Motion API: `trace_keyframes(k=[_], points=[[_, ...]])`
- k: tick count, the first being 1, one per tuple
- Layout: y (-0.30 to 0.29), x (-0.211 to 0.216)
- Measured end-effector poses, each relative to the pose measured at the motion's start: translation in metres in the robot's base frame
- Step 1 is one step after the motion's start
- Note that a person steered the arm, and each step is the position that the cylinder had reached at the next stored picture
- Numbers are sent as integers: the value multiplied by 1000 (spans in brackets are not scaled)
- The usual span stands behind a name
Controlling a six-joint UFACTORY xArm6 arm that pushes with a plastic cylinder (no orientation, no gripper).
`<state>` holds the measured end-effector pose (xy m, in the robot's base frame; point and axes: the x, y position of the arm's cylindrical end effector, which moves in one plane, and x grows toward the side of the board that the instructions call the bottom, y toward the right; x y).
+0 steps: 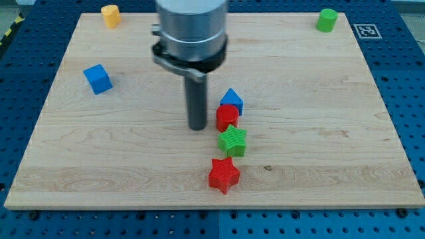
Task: Slide the cube above the triangle
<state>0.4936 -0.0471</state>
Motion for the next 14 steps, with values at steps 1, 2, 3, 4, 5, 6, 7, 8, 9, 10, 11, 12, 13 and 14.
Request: trace_keyframes(k=[1,2,3,4,5,6,7,8,9,10,11,12,13,14], points=[[-86,-6],[-185,-27],[-214,-80],[-213,-99],[-188,-99],[-150,-99],[-135,-85],[-131,-67],[-114,-78],[-97,-92],[-76,-98],[-46,-103],[-18,-119],[-25,-132]])
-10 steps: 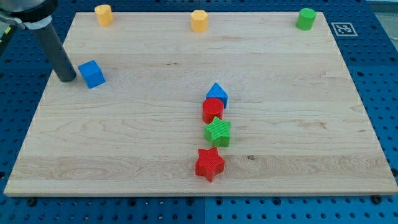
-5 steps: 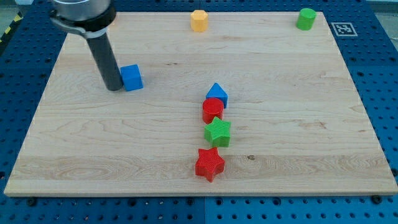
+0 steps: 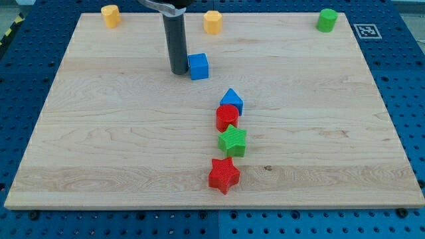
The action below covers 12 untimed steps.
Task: Slide the cube above the triangle
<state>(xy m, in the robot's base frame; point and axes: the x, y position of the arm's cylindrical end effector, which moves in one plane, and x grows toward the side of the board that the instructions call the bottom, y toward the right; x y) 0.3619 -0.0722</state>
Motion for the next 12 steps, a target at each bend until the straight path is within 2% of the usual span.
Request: trace_keyframes(k=[1,4,6,8,11,12], points=[[-3,-9],[52,-10],[24,4],[66,12],[51,27],[3,3]])
